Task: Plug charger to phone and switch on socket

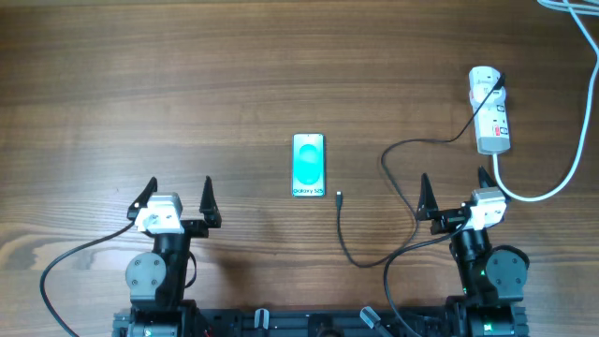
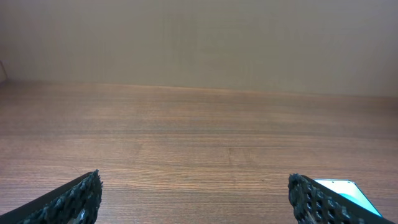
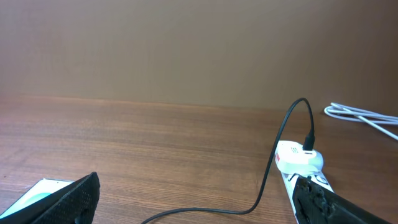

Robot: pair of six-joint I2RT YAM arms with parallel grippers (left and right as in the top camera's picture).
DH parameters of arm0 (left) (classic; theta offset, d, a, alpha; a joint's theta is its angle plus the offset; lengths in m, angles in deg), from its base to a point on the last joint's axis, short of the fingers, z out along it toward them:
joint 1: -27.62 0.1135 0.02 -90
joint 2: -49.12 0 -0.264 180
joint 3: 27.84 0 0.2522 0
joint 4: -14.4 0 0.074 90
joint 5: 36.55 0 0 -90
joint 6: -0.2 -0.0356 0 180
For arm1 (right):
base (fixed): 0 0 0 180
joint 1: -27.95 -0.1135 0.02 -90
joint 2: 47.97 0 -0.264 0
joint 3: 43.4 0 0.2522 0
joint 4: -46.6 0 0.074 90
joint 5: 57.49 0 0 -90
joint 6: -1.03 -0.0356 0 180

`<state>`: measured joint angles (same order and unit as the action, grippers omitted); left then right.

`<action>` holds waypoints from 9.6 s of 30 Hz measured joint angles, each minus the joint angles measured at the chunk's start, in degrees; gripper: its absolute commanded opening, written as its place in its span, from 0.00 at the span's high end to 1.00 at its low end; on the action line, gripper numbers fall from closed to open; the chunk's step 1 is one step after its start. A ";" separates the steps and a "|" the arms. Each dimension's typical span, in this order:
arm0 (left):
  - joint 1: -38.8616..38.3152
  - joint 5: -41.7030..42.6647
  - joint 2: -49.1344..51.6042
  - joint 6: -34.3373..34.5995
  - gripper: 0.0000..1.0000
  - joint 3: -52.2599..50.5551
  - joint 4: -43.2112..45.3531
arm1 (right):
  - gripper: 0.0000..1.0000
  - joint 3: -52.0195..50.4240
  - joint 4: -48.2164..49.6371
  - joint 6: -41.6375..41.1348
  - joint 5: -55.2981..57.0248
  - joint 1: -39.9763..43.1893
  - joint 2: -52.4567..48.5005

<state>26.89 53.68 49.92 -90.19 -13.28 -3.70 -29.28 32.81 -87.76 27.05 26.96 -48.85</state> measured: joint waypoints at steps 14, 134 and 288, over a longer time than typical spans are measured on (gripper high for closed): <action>0.00 0.00 0.00 0.00 0.00 0.00 0.00 | 0.00 0.00 0.00 0.00 0.00 0.00 0.00; 0.00 0.00 0.00 0.00 0.00 0.00 0.00 | 0.00 0.00 0.00 0.00 0.00 0.00 0.00; -33.51 1.99 121.28 32.44 0.00 92.15 -54.07 | 0.00 0.00 0.00 0.00 0.20 0.00 0.00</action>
<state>-6.62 55.67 171.21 -57.75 78.87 -57.77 -29.28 32.81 -87.76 27.25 26.96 -48.85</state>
